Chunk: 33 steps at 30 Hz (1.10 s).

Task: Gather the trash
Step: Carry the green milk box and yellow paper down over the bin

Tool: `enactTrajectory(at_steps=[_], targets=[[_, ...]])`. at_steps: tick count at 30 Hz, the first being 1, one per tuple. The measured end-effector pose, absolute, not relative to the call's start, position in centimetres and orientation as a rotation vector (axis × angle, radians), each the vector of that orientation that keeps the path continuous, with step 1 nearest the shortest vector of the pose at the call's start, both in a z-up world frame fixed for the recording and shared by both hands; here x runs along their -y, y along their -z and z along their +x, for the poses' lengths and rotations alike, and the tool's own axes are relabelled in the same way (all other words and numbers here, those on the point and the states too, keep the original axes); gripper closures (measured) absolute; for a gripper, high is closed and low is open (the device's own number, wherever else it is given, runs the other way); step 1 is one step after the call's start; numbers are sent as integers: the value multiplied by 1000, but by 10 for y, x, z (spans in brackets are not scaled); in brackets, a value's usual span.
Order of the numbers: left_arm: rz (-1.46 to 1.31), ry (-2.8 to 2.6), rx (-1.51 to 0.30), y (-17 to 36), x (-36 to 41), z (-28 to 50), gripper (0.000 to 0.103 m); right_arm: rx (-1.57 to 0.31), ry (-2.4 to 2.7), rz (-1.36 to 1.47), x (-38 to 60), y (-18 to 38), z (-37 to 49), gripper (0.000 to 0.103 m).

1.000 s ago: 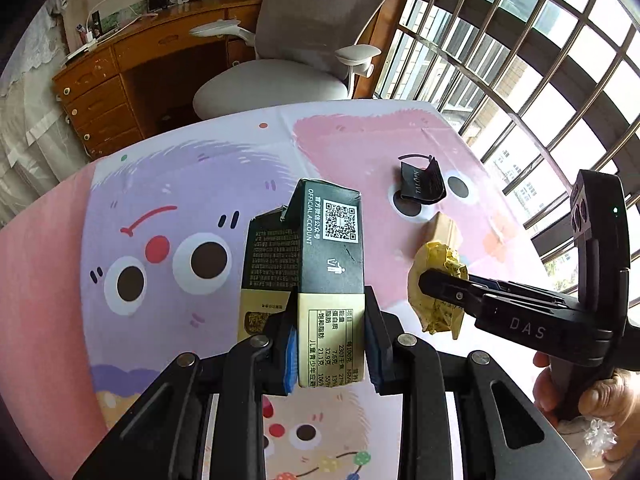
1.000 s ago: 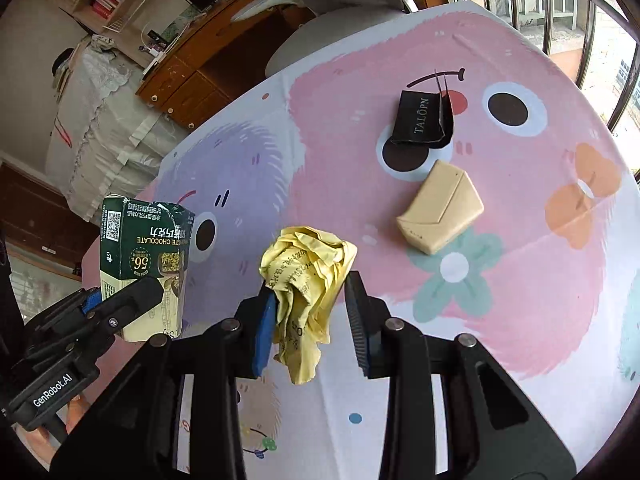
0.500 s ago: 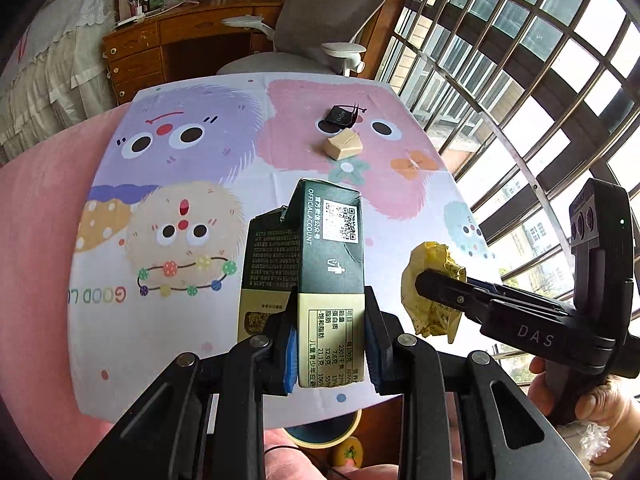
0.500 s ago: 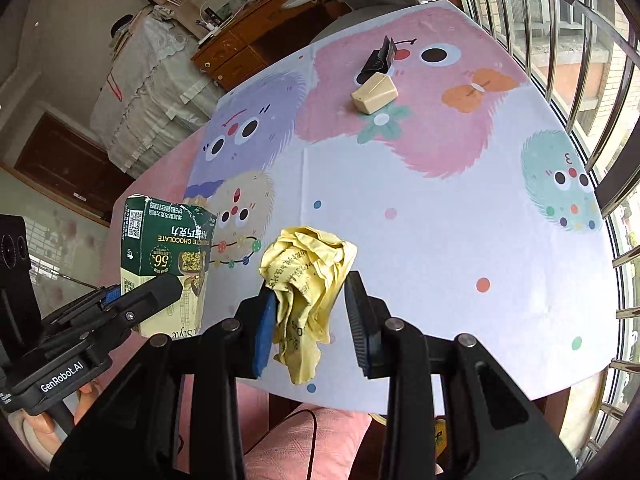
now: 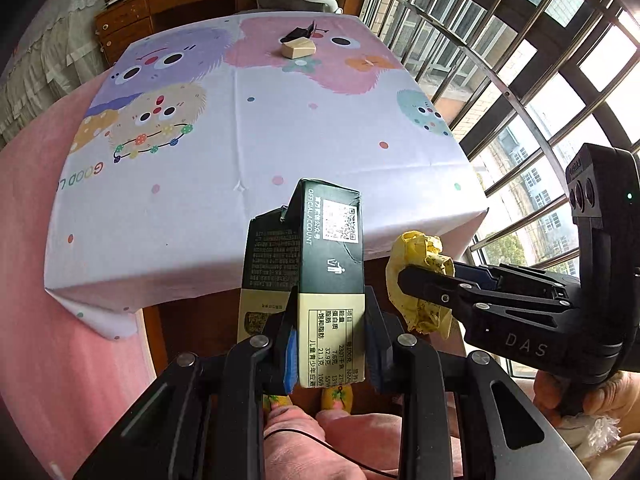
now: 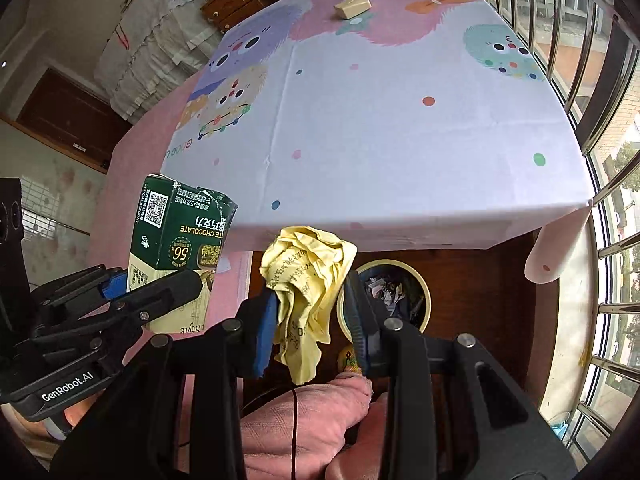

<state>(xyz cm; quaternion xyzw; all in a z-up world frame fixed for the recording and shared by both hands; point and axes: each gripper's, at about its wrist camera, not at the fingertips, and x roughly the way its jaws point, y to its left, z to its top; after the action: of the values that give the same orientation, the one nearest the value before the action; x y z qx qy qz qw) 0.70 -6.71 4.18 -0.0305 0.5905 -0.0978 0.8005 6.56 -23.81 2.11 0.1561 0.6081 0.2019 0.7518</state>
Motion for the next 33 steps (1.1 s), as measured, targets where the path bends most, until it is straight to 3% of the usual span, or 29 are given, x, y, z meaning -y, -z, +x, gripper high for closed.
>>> enactTrajectory(at_steps=[19, 33], targets=[[-47, 286, -1446, 87, 66, -64, 77, -1545, -203, 480, 242, 120, -27, 74], [-93, 293, -1495, 201, 42, -46, 77, -1564, -73, 511, 219, 229, -12, 74]])
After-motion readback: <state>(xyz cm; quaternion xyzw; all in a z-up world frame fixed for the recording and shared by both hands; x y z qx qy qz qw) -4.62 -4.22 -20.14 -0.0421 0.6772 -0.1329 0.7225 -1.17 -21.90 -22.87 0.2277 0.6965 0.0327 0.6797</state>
